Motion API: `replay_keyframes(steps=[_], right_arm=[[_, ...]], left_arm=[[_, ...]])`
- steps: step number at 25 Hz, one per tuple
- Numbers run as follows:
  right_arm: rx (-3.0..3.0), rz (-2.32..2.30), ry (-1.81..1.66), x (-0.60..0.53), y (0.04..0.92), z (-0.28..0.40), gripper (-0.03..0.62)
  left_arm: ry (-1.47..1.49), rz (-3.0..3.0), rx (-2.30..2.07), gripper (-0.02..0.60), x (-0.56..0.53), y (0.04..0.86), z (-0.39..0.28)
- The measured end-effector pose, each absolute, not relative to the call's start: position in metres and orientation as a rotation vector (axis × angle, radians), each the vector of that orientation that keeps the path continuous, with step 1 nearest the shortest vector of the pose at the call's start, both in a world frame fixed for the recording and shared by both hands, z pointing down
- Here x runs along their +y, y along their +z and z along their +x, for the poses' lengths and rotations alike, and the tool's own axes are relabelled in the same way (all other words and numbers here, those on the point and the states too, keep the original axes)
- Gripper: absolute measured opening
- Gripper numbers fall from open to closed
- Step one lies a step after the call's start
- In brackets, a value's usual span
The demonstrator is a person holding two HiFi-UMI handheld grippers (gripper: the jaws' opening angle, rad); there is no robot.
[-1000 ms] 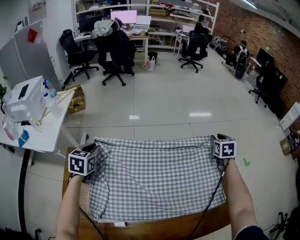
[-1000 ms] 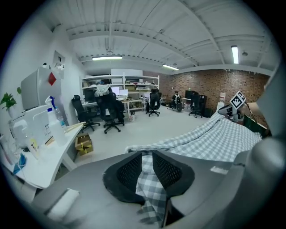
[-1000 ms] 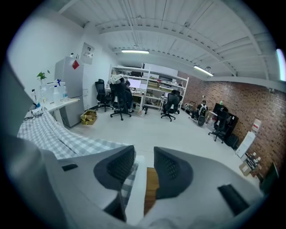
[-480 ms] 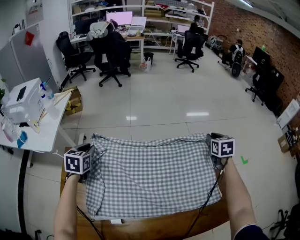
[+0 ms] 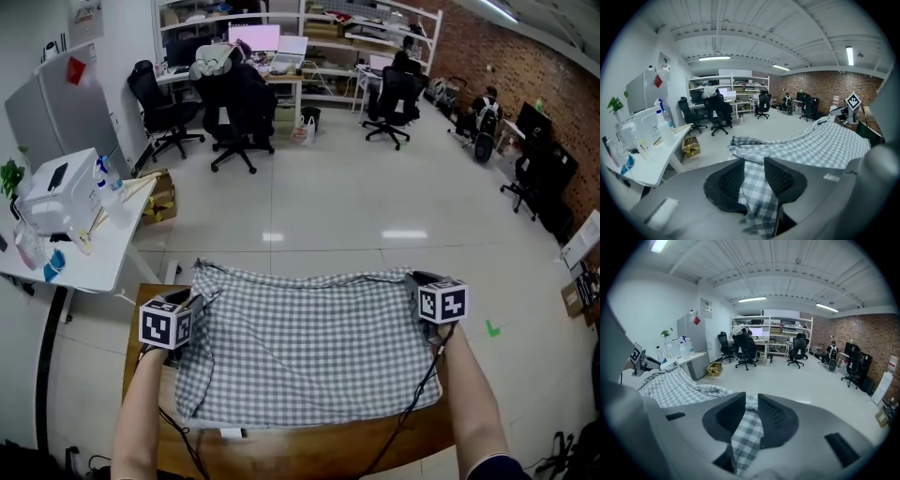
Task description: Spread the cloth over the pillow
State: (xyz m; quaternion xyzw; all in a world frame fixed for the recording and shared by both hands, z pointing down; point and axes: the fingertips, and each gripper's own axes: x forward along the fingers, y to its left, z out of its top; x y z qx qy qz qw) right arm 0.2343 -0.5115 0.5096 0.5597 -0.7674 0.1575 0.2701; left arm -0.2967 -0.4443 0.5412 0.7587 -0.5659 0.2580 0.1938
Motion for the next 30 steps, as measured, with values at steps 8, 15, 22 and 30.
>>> replay_keyframes(steps=[8,15,22,30], right_arm=[[-2.105,1.487,0.381,-0.508,0.5,0.216,0.075],[-2.142,1.473,0.36,-0.505,0.49,0.2,0.067],[-2.183,1.406,0.343,-0.498,0.493,0.165,0.067],[-2.182,1.398,0.353,-0.487,0.497,0.162,0.066]], left_arm=[[0.893,2.044,-1.635,0.018,-0.446,0.582,-0.308],[0.852,1.959,-1.761,0.018,-0.446,0.564,-0.358],[0.798,1.75,-1.794,0.054,-0.434,0.589,-0.425],[0.756,1.714,-1.848,0.054,-0.414,0.581,-0.446]])
